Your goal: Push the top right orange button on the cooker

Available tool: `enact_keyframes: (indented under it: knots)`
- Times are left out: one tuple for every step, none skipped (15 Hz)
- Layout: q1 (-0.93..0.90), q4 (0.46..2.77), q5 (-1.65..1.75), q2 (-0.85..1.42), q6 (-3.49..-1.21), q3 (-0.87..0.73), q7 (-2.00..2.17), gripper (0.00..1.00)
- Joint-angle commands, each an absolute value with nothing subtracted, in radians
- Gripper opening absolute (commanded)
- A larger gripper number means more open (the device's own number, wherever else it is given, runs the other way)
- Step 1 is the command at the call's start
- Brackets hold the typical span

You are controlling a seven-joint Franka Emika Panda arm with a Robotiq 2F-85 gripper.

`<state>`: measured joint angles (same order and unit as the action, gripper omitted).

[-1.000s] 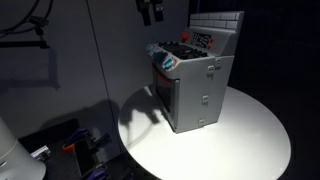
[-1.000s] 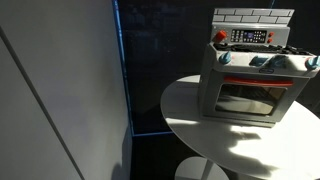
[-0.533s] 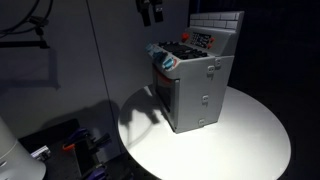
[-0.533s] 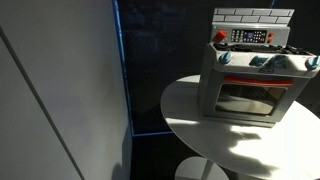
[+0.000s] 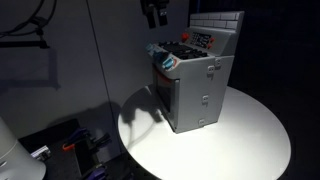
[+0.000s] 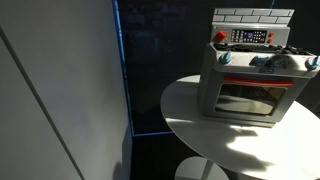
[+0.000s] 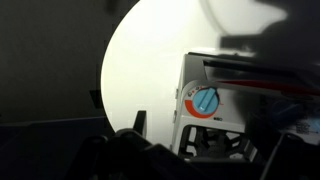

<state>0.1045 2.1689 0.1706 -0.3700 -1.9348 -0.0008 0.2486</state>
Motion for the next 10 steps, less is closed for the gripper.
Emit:
enact_keyframes:
  knots:
    - [0.116, 2.148, 0.207, -0.335, -2.005, 0.016, 0.33, 1.0]
    - [0.118, 2.147, 0.216, -0.327, -2.031, 0.02, 0.352, 1.0]
    - [0.119, 2.146, 0.227, -0.32, -2.053, 0.022, 0.373, 1.0]
    - [0.122, 2.143, 0.239, -0.311, -2.08, 0.025, 0.397, 1.0]
    - [0.123, 2.14, 0.248, -0.302, -2.102, 0.028, 0.417, 1.0]
    - [0.124, 2.135, 0.257, -0.291, -2.119, 0.03, 0.439, 1.0]
    - [0.126, 2.131, 0.268, -0.281, -2.136, 0.033, 0.458, 1.0]
    - [0.127, 2.126, 0.278, -0.269, -2.154, 0.035, 0.477, 1.0]
    - [0.129, 2.122, 0.288, -0.258, -2.169, 0.037, 0.496, 1.0]
    - [0.129, 2.115, 0.296, -0.245, -2.181, 0.038, 0.512, 1.0]
